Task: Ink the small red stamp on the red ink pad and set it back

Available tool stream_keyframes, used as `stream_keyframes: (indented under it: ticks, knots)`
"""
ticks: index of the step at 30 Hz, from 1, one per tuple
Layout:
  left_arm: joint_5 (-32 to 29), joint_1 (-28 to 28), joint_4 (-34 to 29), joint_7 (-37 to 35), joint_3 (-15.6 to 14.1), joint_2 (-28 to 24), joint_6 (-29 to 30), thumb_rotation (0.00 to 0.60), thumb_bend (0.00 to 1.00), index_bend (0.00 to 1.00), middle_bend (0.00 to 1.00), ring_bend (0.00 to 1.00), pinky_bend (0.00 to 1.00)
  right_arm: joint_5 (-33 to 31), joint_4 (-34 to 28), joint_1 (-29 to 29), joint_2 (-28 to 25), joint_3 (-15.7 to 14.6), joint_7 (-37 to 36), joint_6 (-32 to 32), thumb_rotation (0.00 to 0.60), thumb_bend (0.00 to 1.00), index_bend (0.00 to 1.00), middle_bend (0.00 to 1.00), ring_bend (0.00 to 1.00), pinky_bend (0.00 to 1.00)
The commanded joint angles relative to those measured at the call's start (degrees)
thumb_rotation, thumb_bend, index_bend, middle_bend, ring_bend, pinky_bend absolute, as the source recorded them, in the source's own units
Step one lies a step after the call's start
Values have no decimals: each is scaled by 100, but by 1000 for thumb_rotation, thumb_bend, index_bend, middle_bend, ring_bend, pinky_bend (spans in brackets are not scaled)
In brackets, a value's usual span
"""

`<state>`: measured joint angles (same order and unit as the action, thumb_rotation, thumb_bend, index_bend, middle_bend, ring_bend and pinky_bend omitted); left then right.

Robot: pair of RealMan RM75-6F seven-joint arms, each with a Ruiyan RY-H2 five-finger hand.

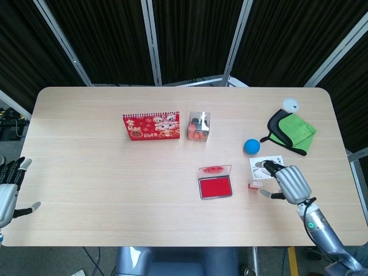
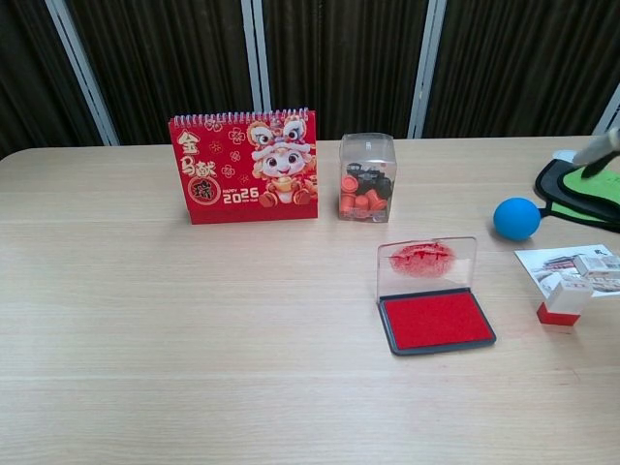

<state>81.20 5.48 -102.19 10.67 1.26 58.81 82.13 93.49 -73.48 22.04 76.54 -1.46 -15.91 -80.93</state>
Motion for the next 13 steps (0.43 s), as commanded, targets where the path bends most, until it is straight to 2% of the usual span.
stream_keyframes:
  ticks: [1,3,4,6,9,13]
  knots:
    - [147,-26,-20,-191,-65,-97,18,600,0,0,0,0,0,-36,-1128,-568,-838,-106,447,-633,600,0,0,3,40,297]
    - [202,-34,-12,-275,-84,-126,24,600,0,0,0,0,0,4,-1310,-701,-967,-153,597,-800,600,0,0,0,0,101]
    - [268,-41,9,-343,-98,-149,47,600,0,0,0,0,0,40,-1463,-851,-1068,-204,761,-982,600,0,0,0,0,39]
    - [365,-52,50,-430,-124,-172,74,600,0,0,0,0,0,51,-1603,-1057,-1140,-216,1088,-1235,600,0,0,0,0,0]
    - [465,-71,88,-497,-151,-184,119,600,0,0,0,0,0,74,-1548,-1272,-1083,-171,1605,-1525,600,0,0,0,0,0]
    - [585,-119,99,-541,-163,-183,251,600,0,0,0,0,0,21,-1597,-1441,-1048,-173,1791,-1616,600,0,0,0,0,0]
